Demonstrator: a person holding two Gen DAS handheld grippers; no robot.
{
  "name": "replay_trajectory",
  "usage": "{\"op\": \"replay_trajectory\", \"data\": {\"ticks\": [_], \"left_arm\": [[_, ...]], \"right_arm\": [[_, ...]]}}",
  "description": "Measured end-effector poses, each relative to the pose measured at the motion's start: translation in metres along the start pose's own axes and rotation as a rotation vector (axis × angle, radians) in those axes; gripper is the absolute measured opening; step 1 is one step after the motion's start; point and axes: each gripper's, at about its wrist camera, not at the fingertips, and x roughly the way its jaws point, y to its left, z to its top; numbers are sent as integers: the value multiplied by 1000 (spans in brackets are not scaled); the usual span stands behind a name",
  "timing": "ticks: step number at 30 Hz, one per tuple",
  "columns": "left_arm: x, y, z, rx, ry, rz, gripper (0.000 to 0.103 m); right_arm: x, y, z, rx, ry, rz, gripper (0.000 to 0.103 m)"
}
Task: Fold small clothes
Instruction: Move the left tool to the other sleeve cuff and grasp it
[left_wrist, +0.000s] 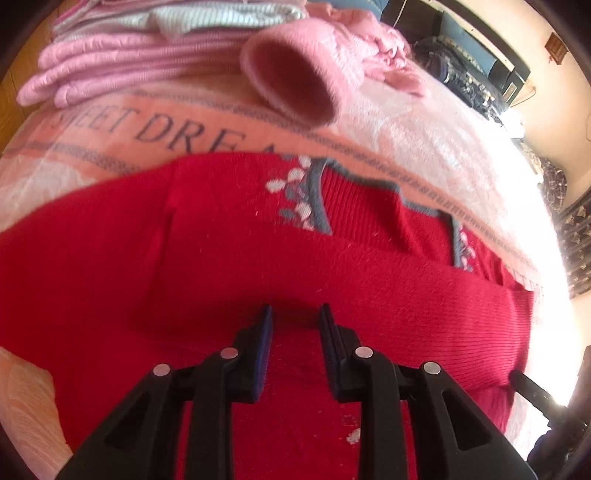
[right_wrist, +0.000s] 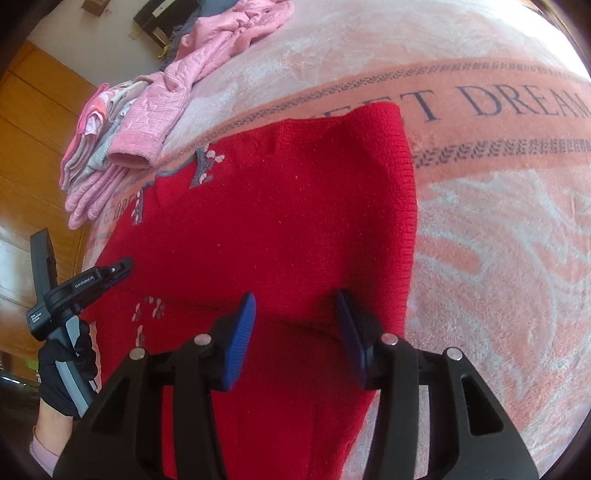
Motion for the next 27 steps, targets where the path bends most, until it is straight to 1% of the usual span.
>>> {"op": "replay_trajectory", "data": {"ticks": [1, 3, 5, 7, 9, 10, 11, 12, 15, 18, 19, 22, 25, 27], "left_arm": [[0, 1, -1, 0, -10, -11, 25], [-3, 2, -1, -1, -8, -25, 25], [-8, 4, 1, 4, 3, -27, 25], [-23, 10, -1, 8, -7, -22, 27], [-45, 24, -5, 12, -37, -32, 36], [-56, 36, -8, 0, -49, -33, 45], [-67, 51, -12, -20, -61, -40, 49], [-76, 69, -16, -43, -69, -40, 49], [-102, 135, -34, -135, -80, 7, 49], [-130, 208, -54, -243, -105, 82, 49], [-139, 235, -61, -285, -113, 107, 49], [-163, 311, -82, -444, -138, 139, 49], [-184, 377, -99, -596, -193, 136, 49], [-191, 416, -109, -693, -229, 91, 49]], "right_arm": [[1, 0, -1, -6, -10, 2, 46], [2, 4, 0, -25, -2, -4, 52], [0, 8, 2, -35, 14, -24, 53], [-10, 15, 0, -34, -3, -34, 54], [-25, 25, -4, -48, -35, -10, 58], [-31, 31, -8, -58, -41, -5, 60], [-35, 37, -13, -68, -43, -5, 63], [-39, 43, -19, -80, -46, -3, 64], [-43, 64, -35, -126, -27, 0, 68], [-40, 84, -51, -171, -8, 4, 68], [-38, 91, -55, -183, 1, 8, 68], [-32, 109, -66, -207, 21, 21, 68], [-25, 126, -75, -234, 34, 15, 68], [-20, 136, -80, -245, 47, 12, 68]]}}
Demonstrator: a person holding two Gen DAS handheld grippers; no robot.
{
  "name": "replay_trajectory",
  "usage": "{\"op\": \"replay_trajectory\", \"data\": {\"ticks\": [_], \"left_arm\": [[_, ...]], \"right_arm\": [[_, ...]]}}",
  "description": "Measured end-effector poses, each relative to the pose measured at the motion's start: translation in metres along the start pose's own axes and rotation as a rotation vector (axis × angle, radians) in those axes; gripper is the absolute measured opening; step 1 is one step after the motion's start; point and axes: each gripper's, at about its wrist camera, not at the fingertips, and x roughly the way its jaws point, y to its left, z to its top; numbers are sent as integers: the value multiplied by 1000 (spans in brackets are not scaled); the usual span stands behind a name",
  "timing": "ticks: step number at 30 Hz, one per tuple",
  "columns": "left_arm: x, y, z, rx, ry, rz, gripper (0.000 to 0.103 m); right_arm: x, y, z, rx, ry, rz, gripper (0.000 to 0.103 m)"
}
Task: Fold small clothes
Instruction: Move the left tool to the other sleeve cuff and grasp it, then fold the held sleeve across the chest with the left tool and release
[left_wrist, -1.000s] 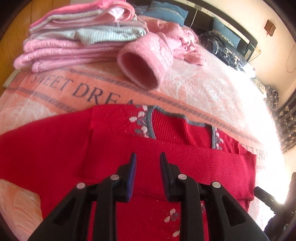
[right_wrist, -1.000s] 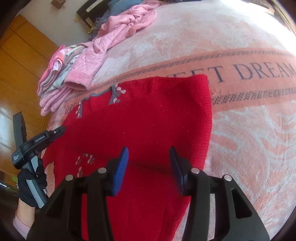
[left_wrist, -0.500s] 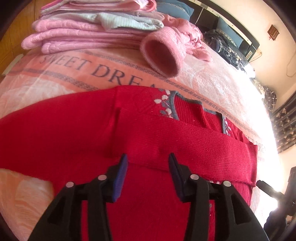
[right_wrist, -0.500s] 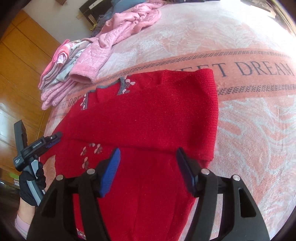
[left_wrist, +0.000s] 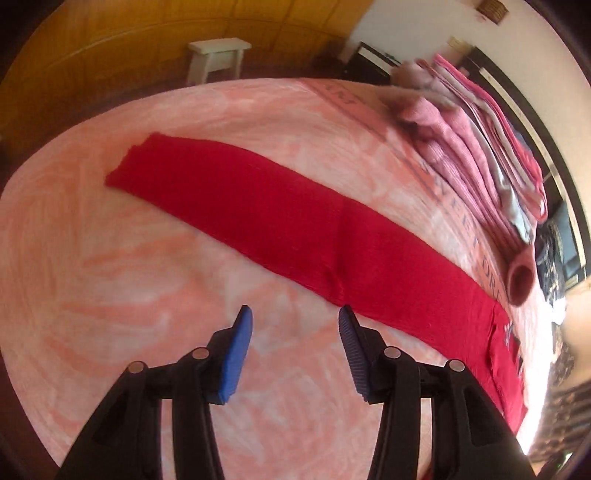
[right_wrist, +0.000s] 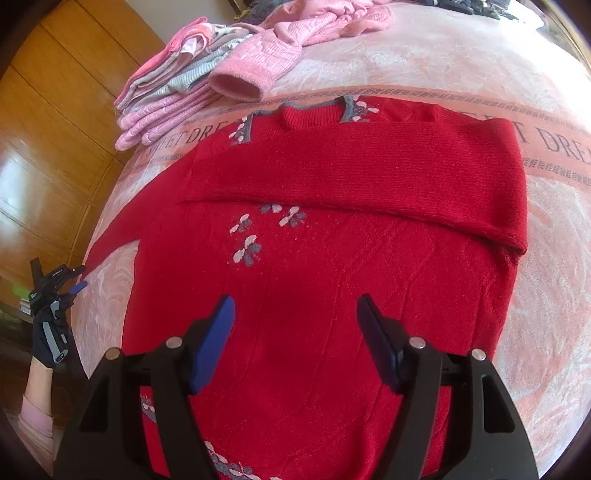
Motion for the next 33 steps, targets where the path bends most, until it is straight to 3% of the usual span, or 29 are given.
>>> {"op": "replay_trajectory", "data": {"ticks": [4, 8, 15, 18, 20, 21, 23, 27, 33], "left_arm": [[4, 47, 24, -151, -36, -77, 49], [18, 70, 39, -259, -58, -169, 48], [34, 86, 61, -310, -102, -213, 44], [37, 87, 67, -319, -122, -205, 35], [36, 89, 69, -324, -130, -198, 16], [35, 90, 69, -324, -135, -202, 12], [29, 88, 69, -313, -160, -210, 4], [11, 61, 66, -202, -208, -204, 4], [-4, -19, 53, 9, -211, -238, 4]], "right_arm": [[5, 16, -4, -11, 12, -4, 68], [4, 26, -6, -9, 5, -9, 68], [-1, 34, -7, -12, 0, -38, 68], [-2, 35, -9, -7, 2, -46, 68], [-2, 34, -11, -3, 4, -53, 68], [-1, 34, -12, -1, 5, -54, 68], [-1, 32, -14, 6, 7, -56, 68], [-2, 28, -18, 18, 7, -55, 68], [-7, 21, -24, 25, -1, -62, 68]]}}
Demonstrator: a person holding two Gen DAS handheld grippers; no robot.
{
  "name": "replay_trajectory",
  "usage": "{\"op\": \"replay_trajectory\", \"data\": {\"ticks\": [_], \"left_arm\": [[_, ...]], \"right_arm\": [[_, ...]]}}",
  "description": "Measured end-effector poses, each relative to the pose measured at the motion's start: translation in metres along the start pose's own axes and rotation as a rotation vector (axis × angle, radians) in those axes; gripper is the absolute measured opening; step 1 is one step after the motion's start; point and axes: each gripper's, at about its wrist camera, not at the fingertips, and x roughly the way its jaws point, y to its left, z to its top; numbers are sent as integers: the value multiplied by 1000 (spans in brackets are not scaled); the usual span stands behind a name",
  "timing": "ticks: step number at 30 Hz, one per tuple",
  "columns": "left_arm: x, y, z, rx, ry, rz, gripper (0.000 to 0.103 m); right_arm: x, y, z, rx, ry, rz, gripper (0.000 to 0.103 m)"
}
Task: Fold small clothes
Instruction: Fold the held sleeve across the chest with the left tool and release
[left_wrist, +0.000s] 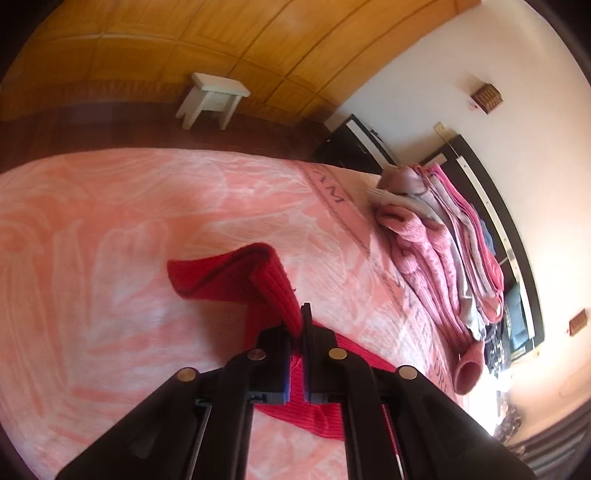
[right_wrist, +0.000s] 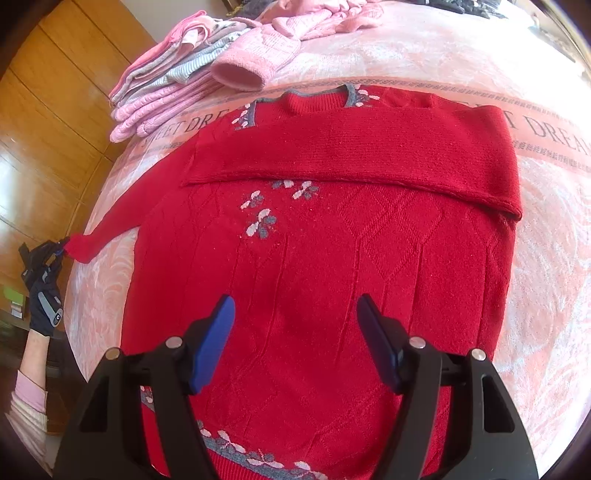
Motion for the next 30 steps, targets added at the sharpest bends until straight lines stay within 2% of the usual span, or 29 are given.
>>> {"op": "replay_trajectory", "data": {"ticks": [6, 12, 17, 22, 27, 30], "left_arm": [[12, -103, -39, 208, 71, -113, 4], [32, -203, -111, 352, 198, -255, 4], [48, -268, -174, 432, 274, -330, 4], [60, -311, -225, 501, 312, -340, 4], [76, -326, -264, 554, 353, -317, 4], [90, -330, -288, 612, 417, -294, 6]], "right_arm": [[-7, -21, -10, 29, -10, -8, 68], [-12, -45, -21, 62, -19, -3, 68], [-16, -62, -27, 95, -29, 8, 68], [-17, -75, -34, 103, -33, 1, 68], [-10, -85, -42, 111, -12, 3, 68], [-3, -86, -48, 106, -1, 2, 69]]}}
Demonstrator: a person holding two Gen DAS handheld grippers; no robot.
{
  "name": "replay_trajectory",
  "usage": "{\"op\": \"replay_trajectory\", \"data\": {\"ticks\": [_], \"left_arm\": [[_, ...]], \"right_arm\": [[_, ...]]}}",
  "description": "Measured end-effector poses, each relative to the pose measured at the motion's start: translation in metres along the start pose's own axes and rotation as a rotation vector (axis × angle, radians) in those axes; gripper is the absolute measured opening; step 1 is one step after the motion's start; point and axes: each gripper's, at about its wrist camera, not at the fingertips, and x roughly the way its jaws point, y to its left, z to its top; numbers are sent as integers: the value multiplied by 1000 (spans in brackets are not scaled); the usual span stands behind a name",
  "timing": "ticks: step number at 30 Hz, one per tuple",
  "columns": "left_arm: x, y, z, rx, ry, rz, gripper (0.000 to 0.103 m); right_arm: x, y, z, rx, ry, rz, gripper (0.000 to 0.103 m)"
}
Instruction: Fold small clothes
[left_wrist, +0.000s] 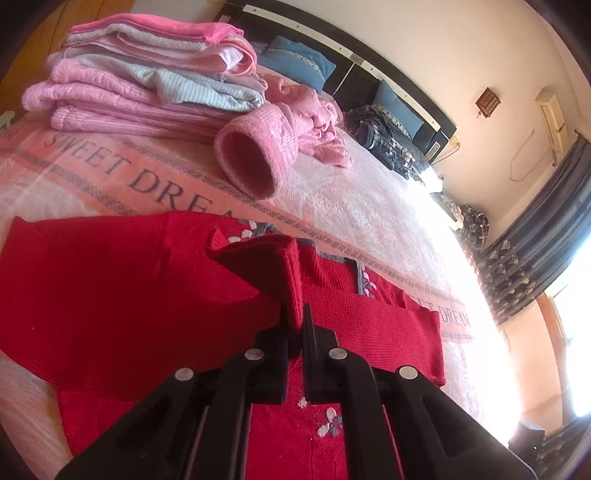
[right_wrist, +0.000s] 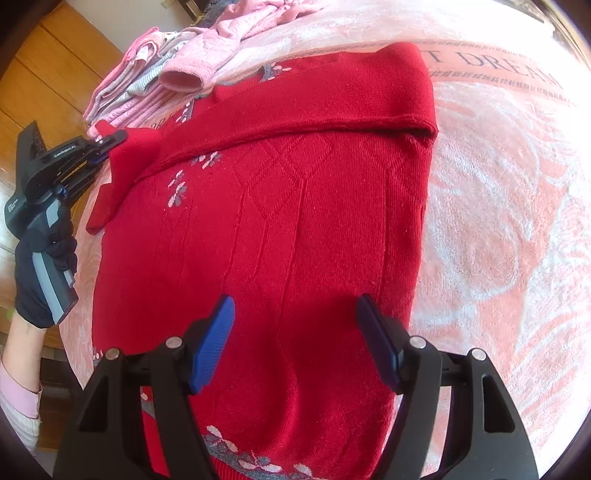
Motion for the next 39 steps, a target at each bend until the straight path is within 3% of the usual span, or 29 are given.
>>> {"op": "replay_trajectory", "data": {"ticks": [5, 7, 10, 12, 14, 18, 22, 24, 26, 29, 32, 37, 39], "left_arm": [[37, -35, -31, 213, 174, 23, 34], [39, -50, -42, 284, 203, 39, 41], [22, -50, -43, 270, 178, 13, 52], [2, -38, -35, 213, 134, 0, 58], [-20, -18, -25, 152, 80, 9, 71], [-48, 29, -8, 125, 25, 151, 73], [-55, 80, 1, 49, 35, 270, 73], [-45, 105, 0, -8, 80, 312, 73], [-27, 126, -7, -39, 172, 304, 72], [-30, 120, -9, 11, 154, 298, 72], [-48, 119, -7, -35, 100, 216, 72], [-77, 128, -7, -70, 44, 209, 73], [-82, 135, -6, -80, 39, 222, 73]], "right_arm": [[2, 0, 0, 7, -6, 9, 71], [2, -1, 0, 10, -5, 9, 71], [2, -1, 1, 10, -6, 9, 71], [1, 0, 1, 9, -6, 9, 71], [-1, 3, 3, 2, -8, 10, 71], [-4, 15, 16, -16, -18, 39, 71], [-1, 37, 38, -49, -19, 67, 71], [4, 49, 51, -65, -13, 88, 71], [13, 61, 64, -68, 4, 103, 71], [28, 76, 83, -66, 34, 137, 70], [44, 88, 100, -66, 66, 143, 69], [76, 102, 123, -59, 122, 149, 64], [87, 104, 127, -49, 143, 152, 58]]}}
